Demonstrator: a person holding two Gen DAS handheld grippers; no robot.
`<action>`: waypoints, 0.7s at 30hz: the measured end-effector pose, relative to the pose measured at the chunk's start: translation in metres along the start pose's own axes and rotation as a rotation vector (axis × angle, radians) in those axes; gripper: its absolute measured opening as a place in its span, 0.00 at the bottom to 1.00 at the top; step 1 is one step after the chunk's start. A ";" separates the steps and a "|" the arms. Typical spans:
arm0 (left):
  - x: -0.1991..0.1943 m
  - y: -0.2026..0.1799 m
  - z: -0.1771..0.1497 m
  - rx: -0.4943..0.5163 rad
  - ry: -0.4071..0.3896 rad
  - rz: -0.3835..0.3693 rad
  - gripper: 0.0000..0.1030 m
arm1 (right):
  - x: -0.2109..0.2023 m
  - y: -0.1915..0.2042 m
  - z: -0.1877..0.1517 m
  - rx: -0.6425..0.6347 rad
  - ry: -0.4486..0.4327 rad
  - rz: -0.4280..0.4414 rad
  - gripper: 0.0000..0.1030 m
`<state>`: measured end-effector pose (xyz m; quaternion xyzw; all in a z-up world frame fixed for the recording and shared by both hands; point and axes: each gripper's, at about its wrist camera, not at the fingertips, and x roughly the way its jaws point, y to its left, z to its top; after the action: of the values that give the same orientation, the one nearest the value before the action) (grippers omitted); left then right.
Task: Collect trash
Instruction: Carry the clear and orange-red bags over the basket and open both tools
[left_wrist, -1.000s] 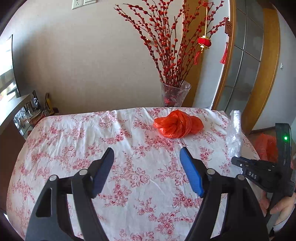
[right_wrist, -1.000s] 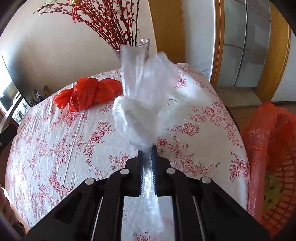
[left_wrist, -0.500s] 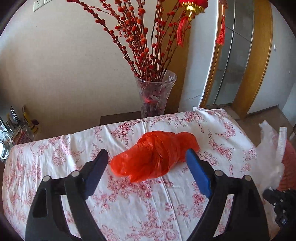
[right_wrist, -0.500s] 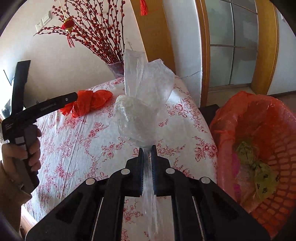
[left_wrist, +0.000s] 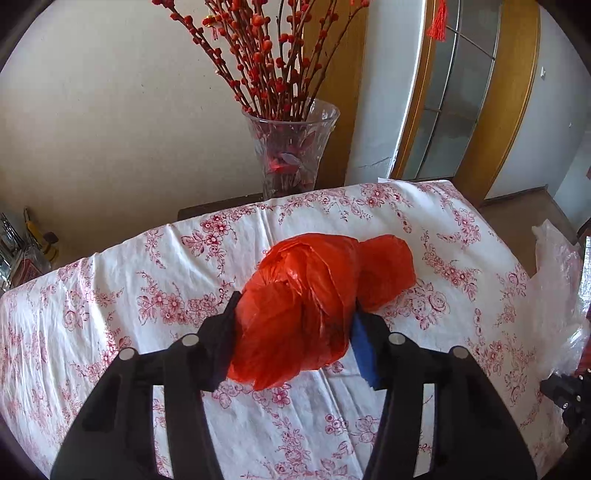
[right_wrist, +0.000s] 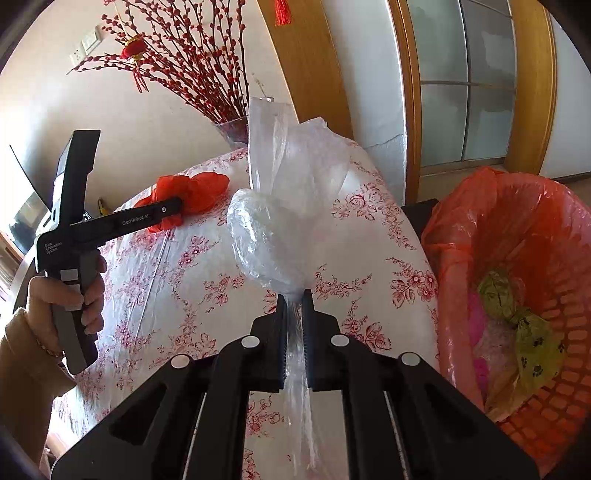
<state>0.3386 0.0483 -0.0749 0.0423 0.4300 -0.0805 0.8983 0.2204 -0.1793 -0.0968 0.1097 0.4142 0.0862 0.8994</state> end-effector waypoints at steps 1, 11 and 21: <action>-0.005 -0.002 -0.003 0.007 -0.008 0.011 0.49 | -0.001 0.000 -0.001 0.000 0.000 0.001 0.08; -0.052 -0.020 -0.030 0.037 -0.087 0.144 0.48 | -0.021 0.002 -0.008 -0.009 -0.014 0.008 0.08; -0.096 -0.044 -0.032 0.057 -0.152 0.164 0.48 | -0.057 -0.002 -0.010 -0.007 -0.065 -0.002 0.08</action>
<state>0.2468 0.0201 -0.0210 0.0967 0.3531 -0.0221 0.9303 0.1763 -0.1939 -0.0622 0.1091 0.3845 0.0831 0.9129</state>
